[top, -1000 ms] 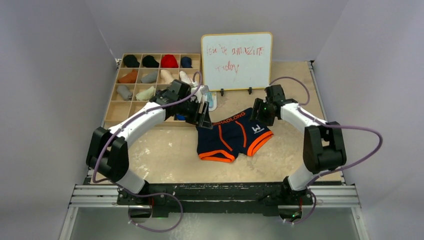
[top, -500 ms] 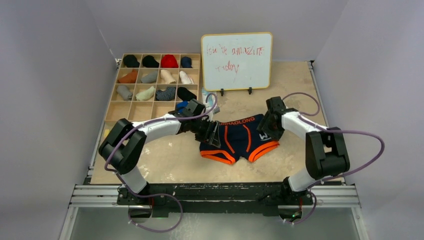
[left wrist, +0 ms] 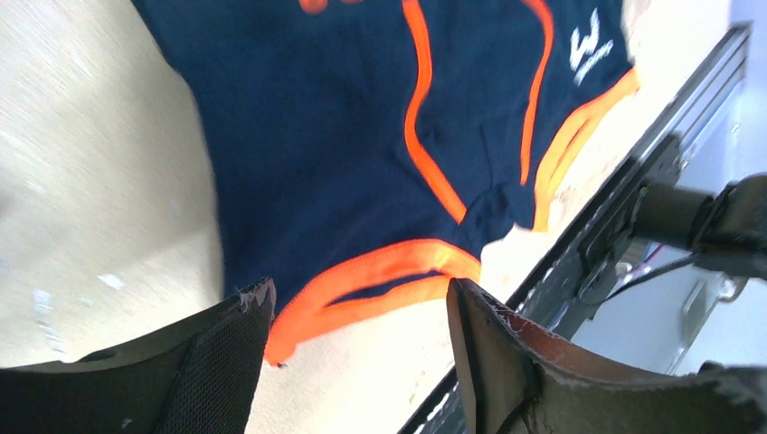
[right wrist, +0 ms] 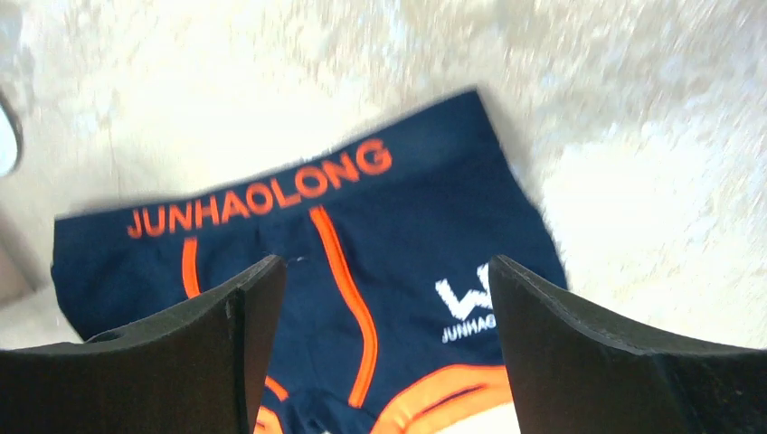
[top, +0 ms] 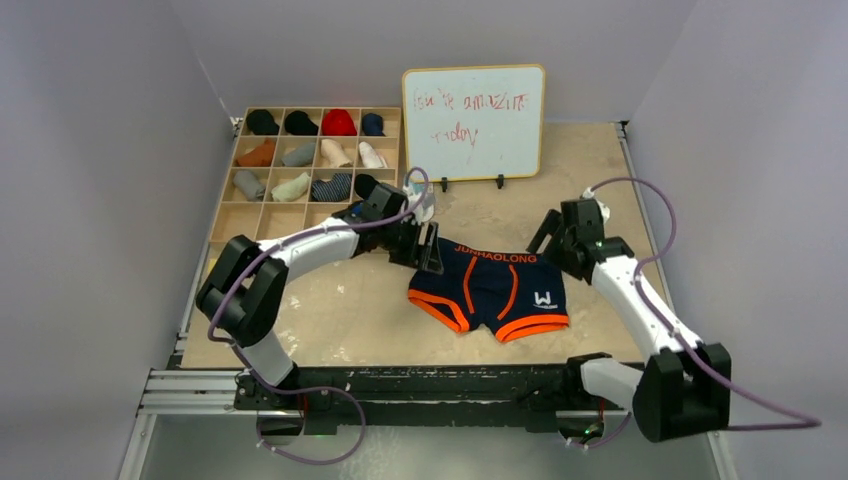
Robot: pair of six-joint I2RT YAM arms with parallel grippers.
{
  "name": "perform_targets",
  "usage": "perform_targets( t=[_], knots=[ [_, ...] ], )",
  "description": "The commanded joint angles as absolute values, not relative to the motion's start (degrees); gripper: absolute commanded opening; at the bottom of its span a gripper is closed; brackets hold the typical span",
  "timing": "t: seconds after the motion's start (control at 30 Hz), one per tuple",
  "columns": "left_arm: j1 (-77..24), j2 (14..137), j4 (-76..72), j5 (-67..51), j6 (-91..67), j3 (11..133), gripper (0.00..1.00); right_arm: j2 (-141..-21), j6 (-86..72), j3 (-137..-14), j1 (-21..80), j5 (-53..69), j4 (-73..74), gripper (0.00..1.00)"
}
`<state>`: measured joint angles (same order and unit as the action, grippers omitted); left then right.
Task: Roll the underwear
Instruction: Flatten out the underwear at the center of the board.
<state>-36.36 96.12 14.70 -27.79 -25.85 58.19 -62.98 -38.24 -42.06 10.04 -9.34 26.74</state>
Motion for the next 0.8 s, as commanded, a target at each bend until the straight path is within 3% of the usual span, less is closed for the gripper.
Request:
perform_targets(
  t=[0.0, 0.3, 0.63, 0.77],
  knots=[
    [-29.6, 99.7, 15.0, -30.5, -24.3, 67.2, 0.68, -71.7, -32.7, -48.3, 5.6, -11.0, 26.4, 0.84],
    [-27.1, 113.6, 23.1, -35.5, -16.8, 82.4, 0.72, -82.5, -28.1, -47.0, -4.1, 5.0, 16.8, 0.82],
    [-26.6, 119.4, 24.0, -39.4, -18.0, 84.0, 0.70, -86.9, -26.8, -46.5, -8.1, 10.0, 13.6, 0.74],
    [-26.6, 121.7, 23.9, -41.8, -18.8, 84.4, 0.65, -88.9, -26.6, -46.3, -8.4, 14.0, 12.3, 0.67]
  ],
)
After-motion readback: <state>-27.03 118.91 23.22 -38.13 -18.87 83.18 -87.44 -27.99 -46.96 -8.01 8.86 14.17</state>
